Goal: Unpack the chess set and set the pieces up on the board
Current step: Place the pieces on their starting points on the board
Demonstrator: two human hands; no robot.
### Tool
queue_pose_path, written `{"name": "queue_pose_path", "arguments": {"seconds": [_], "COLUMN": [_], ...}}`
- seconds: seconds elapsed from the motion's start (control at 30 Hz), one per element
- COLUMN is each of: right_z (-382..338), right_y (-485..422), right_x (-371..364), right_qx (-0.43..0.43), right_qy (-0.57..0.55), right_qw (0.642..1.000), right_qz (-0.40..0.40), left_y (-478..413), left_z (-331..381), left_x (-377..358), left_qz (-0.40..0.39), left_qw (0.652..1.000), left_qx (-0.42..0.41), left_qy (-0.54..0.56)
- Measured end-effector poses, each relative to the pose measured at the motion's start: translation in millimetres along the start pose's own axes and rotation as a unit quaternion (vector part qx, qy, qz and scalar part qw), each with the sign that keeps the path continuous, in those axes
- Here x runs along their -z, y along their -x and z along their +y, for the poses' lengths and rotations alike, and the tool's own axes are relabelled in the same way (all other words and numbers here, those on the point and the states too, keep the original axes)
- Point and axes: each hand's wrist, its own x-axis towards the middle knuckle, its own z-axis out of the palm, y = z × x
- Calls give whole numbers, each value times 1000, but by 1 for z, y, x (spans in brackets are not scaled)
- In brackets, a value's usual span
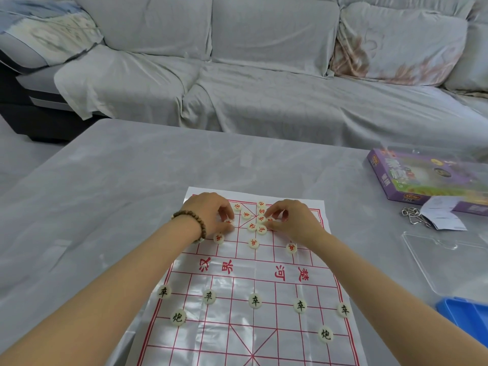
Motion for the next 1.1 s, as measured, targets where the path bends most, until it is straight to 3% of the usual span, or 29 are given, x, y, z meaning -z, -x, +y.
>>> {"name": "queue_pose_path", "arguments": {"seconds": [0.27, 0.4, 0.6, 0.7, 0.8, 0.93, 1.1], "right_z": [-14, -29, -26, -2, 37, 73, 90], "right_y": [-5, -17, -17, -9, 0, 9, 13], "right_x": [-1, -14, -7, 22, 47, 53, 51], "right_qx": [28, 37, 45, 35, -20, -89, -93], "right_qy": [10, 83, 56, -10, -2, 17, -3], "right_qw": [999, 996, 997, 994, 991, 989, 992], "right_qz": [19, 11, 41, 106, 134, 118, 86], "left_y": [-3, 0, 0, -3, -8, -14, -19], "left_z": [-2, -7, 0, 16, 33, 48, 56], "left_x": [-4, -4, -8, -10, -16, -26, -35], "left_qz": [81, 117, 121, 102, 53, 13, -19], "left_qw": [993, 990, 987, 990, 996, 997, 992], "left_qx": [-2, -2, -7, -27, -57, -78, -108], "left_qy": [87, 79, 104, 97, 36, -9, -54]}}
